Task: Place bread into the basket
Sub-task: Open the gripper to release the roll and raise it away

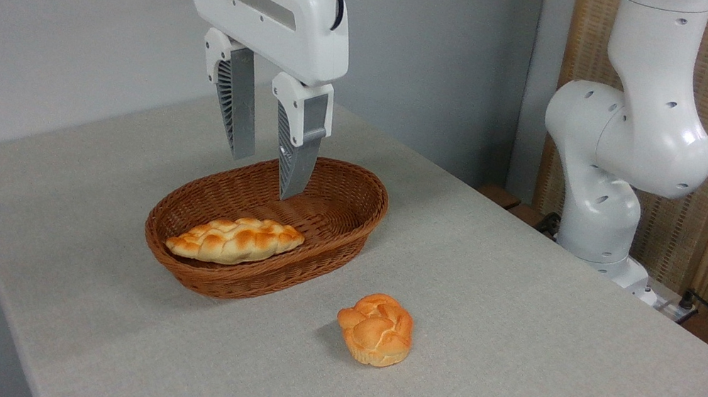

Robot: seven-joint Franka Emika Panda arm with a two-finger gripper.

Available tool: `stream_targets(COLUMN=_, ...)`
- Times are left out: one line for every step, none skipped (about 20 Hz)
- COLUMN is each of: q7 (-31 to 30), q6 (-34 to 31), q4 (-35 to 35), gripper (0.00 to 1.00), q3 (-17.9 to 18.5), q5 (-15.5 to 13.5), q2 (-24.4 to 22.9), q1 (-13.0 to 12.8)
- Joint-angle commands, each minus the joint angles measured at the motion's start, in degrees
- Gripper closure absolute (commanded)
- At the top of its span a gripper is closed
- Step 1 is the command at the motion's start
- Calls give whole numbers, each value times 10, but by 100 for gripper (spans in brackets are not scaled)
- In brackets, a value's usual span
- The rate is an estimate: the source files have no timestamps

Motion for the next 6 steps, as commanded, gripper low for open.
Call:
stream_targets(q7=-4, q6=-11, q4=-2, gripper=0, q3=2, q5=3, q2=-4, q1=-4)
stream_targets(q7=-4, q6=-11, q4=-2, gripper=0, q3=2, q5=4, q2=-3, q1=-4)
stream_targets(q7=-4, q6=-11, q4=-2, gripper=0, q3=2, q5=3, q2=-2, q1=-4)
stream_targets(q7=-4, q6=-11, q4=-2, gripper=0, q3=2, q5=3, q2=-1, q1=-4)
stream_targets(q7=-4, q6=-11, q4=-2, gripper=0, q3=2, q5=4, q2=-1, q1=-4)
stream_targets(q7=-4, q6=-11, q4=-2, gripper=0, q3=2, q5=4, q2=0, q1=-4)
